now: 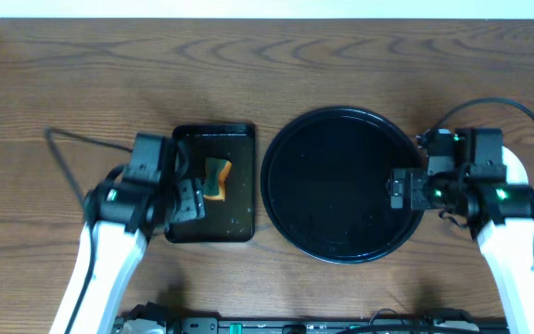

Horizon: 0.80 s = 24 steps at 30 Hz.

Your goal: Clean dirty plates on tray and stack at the side

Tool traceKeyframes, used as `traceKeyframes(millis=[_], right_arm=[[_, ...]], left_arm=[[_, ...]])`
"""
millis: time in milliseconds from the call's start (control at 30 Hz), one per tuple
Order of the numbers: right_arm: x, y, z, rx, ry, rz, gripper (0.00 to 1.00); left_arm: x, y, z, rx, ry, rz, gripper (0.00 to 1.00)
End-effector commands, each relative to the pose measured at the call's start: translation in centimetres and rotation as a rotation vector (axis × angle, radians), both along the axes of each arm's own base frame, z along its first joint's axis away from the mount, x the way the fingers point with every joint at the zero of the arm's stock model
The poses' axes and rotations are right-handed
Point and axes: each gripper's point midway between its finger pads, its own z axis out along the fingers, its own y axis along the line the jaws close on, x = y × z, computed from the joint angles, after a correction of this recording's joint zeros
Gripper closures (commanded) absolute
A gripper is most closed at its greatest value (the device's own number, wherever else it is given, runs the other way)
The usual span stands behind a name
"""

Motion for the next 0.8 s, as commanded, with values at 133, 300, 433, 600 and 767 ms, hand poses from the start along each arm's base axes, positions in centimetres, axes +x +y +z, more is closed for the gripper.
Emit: traceKeyframes(millis=[133,300,433,600,767], right_arm=[[-2.9,-0.7,4.1,-0.091,-0.250,-0.032,0.01],[-4.1,-0.8,6.2,-0.078,-0.347,-0.037,0.01],[-4.5,-0.9,6.5,-0.077,-0.360,-0.038,0.01],[-4.6,-0.9,6.3,-0.078,-0.350,-0.038,0.01],[-4.6,-0.9,6.2,-0.079,-0.346,-0.037,0.01]], left_arm=[[-2.7,0.5,3.9,-0.027,-0.345,-0.054,0.21],[-4.3,0.8,6.7,-0.052,-0.506,-0.051,0.21],[-5.0,0.9,7.6,-0.062,-0.565,-0.050,0.21],[-5.0,0.9,7.7,-0.062,-0.566,-0.050,0.21],[-5.0,0.9,7.7,-0.062,-0.566,-0.050,0.21]])
